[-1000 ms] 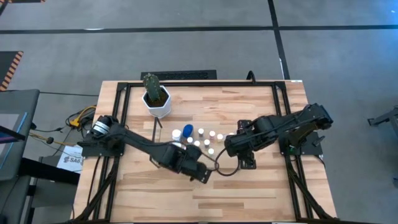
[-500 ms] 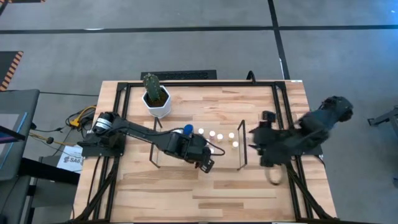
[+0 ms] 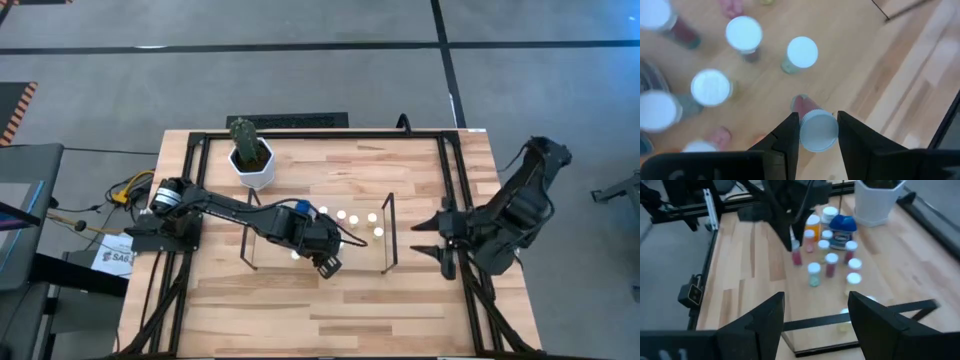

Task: Pick and place medicine bottles onto shelf by color
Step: Put the blue pill bottle on the shelf

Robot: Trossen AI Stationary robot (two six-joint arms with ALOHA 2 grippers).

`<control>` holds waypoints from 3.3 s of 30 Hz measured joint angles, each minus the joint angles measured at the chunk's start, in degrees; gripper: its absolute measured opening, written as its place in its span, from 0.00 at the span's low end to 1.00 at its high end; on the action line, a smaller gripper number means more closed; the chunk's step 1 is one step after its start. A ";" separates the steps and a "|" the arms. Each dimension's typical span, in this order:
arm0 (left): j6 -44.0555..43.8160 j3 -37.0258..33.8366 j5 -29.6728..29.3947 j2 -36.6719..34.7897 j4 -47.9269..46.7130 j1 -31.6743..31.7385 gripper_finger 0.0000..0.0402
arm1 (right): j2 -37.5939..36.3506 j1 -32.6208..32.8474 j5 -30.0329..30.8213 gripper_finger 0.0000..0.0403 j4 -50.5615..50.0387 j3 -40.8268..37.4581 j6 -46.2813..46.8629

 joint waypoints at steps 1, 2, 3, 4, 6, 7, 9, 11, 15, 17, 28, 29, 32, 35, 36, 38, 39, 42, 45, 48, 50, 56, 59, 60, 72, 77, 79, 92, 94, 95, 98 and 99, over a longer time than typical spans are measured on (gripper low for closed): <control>2.56 0.00 0.58 -0.01 0.00 0.20 0.23 | -1.04 0.25 0.04 0.59 2.35 -2.65 -0.13; 4.75 0.00 0.99 0.00 0.00 0.41 0.23 | -2.02 0.46 0.06 0.59 4.48 -5.13 -0.14; 6.42 0.00 1.80 0.00 0.00 0.62 0.23 | -2.96 0.70 0.06 0.59 6.83 -7.59 -0.09; 7.33 0.00 2.54 0.00 0.00 0.89 0.23 | -3.76 0.83 0.08 0.59 8.79 -9.66 0.21; 8.81 0.00 3.86 0.00 -0.02 1.44 0.23 | -5.30 1.02 0.14 0.59 13.01 -13.21 0.85; 9.56 0.00 4.05 0.00 -0.07 1.66 0.23 | -6.04 1.02 0.53 0.59 14.97 -14.67 0.94; 11.14 0.00 4.09 0.00 -0.40 2.07 0.23 | -7.39 1.43 2.48 0.59 17.32 -17.35 0.84; 12.23 0.00 4.09 0.00 -1.07 2.46 0.23 | -8.89 2.03 5.11 0.59 19.01 -20.36 0.32; 12.39 0.00 4.01 0.04 -1.80 3.09 0.23 | -12.72 2.84 7.77 0.59 23.11 -25.52 1.03; 12.60 0.00 4.04 0.04 -1.81 3.27 0.23 | -14.59 3.16 7.78 0.59 25.42 -27.76 0.76; 12.70 0.00 4.99 0.04 -1.70 3.27 0.23 | -29.42 4.83 7.28 0.58 30.23 -37.88 -3.39; 12.68 0.00 4.99 0.04 -1.70 3.27 0.23 | -31.13 4.80 7.10 0.57 31.30 -38.72 -4.06; 12.64 0.00 4.97 0.04 -1.66 3.27 0.23 | -36.05 4.80 4.02 0.54 39.25 -42.00 -10.48; 12.59 0.00 4.99 0.04 -1.66 3.27 0.23 | -40.20 4.37 0.56 0.50 49.69 -45.56 -20.76; 12.54 0.00 4.99 0.04 -1.66 3.27 0.23 | -41.40 3.99 -0.21 0.48 52.72 -46.62 -23.93; 12.51 0.00 4.97 0.04 -1.66 3.27 0.23 | -43.90 2.95 -0.57 0.45 58.21 -48.94 -28.70; 12.45 0.00 4.97 0.04 -1.64 3.27 0.23 | -45.10 2.17 -0.57 0.44 60.04 -50.06 -30.37; 11.65 0.00 4.97 0.04 -1.64 3.45 0.23 | -48.71 -1.10 -0.59 0.41 64.34 -53.90 -32.70; 11.63 0.00 4.95 0.04 -1.59 3.51 0.23 | -51.75 -4.97 -0.62 0.38 67.25 -57.97 -31.83; 11.63 0.00 4.94 0.04 -1.33 3.53 0.23 | -54.44 -9.01 -2.21 0.36 68.59 -61.99 -28.81; 11.63 0.00 4.92 0.04 -1.16 3.53 0.23 | -55.17 -11.59 -4.23 0.35 65.63 -62.04 -25.25; 11.63 0.00 4.92 0.04 -1.09 3.56 0.23 | -54.80 -18.14 -12.34 0.32 64.76 -62.06 -24.25; 11.62 0.00 4.88 0.04 -1.03 3.56 0.23 | -54.88 -20.58 -11.24 0.31 63.54 -62.06 -23.22; 11.63 0.00 4.88 0.04 -1.05 3.56 0.23 | -54.86 -21.26 -10.21 0.31 62.42 -62.06 -22.07; 10.03 0.00 4.97 0.04 -1.27 3.58 0.23 | -54.37 -23.70 -8.98 0.32 58.01 -62.09 -16.34; 11.89 0.00 4.94 0.04 -1.31 3.58 0.23 | -54.38 -23.70 -9.01 0.32 57.94 -62.11 -16.45; 13.21 0.00 4.94 0.04 -1.33 3.58 0.23 | -54.38 -23.70 -9.01 0.32 57.92 -62.11 -16.45; 25.76 0.00 8.17 0.04 -3.37 3.14 0.23 | -54.38 -23.70 -9.03 0.32 57.75 -62.15 -16.44; 27.08 0.00 7.84 0.04 -4.07 3.16 0.23 | -54.38 -23.70 -9.03 0.32 57.72 -62.15 -16.43; 27.89 0.00 7.71 0.06 -4.27 3.17 0.23 | -54.38 -23.70 -9.03 0.32 57.71 -62.15 -16.45; 29.98 0.00 6.84 0.05 -5.21 3.22 0.23 | -54.38 -23.70 -9.03 0.32 57.70 -62.15 -16.43; 30.76 0.00 6.13 0.07 -5.49 3.23 0.23 | -54.38 -23.70 -9.03 0.32 57.70 -62.15 -16.43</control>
